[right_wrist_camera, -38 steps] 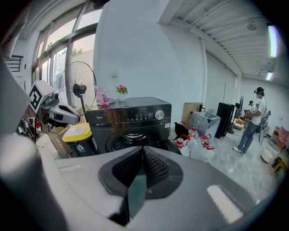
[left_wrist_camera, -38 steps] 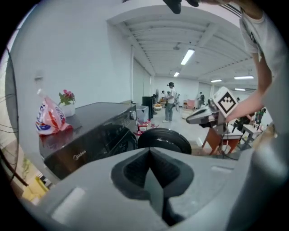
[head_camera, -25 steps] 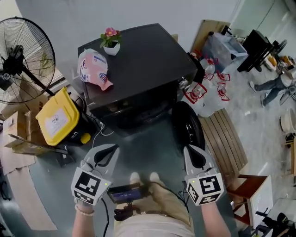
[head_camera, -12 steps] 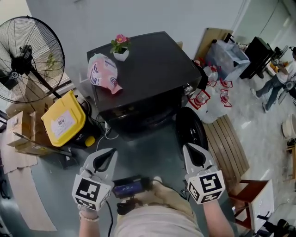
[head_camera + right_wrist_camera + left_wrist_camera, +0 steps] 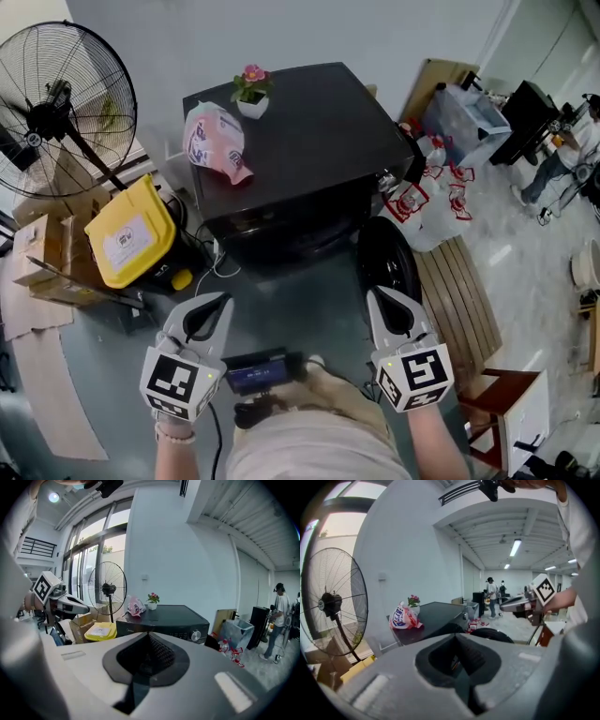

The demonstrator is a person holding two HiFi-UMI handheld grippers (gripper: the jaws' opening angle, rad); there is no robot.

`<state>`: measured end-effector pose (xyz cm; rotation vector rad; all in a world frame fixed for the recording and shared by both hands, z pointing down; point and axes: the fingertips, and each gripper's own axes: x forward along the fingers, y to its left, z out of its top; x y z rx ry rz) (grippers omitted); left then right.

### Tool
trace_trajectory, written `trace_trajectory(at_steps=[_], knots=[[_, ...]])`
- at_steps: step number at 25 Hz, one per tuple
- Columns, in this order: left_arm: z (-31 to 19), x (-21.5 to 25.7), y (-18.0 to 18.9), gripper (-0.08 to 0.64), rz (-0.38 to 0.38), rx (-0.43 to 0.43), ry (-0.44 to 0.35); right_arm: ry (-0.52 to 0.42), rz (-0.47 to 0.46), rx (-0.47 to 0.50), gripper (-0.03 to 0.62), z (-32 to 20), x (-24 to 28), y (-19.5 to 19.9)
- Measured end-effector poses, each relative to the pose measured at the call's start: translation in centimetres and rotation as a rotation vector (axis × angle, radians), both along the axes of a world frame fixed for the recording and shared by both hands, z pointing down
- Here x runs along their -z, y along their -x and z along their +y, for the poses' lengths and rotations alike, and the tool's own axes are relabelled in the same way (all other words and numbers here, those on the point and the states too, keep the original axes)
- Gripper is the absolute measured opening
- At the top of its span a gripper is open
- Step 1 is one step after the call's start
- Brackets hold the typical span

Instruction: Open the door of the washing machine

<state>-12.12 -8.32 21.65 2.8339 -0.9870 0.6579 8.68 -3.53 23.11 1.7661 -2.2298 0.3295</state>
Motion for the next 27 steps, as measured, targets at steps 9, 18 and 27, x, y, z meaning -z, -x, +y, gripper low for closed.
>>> trace_trajectory(at_steps=[9, 18, 27], knots=[[-0.25, -0.18, -0.10, -0.006, 0.009, 0.009, 0.003, 0.006, -0.006, 0.007, 0.003, -0.24, -0.20, 0.11], [-0.20, -0.27, -0.26, -0.006, 0.013, 0.009, 0.010, 0.021, 0.009, 0.019, 0.003, -0.50, -0.63, 0.24], [-0.36, 0.20, -0.32, -0.006, 0.021, 0.009, -0.003, 0.027, 0.012, 0.032, 0.003, -0.65, -0.95, 0.79]])
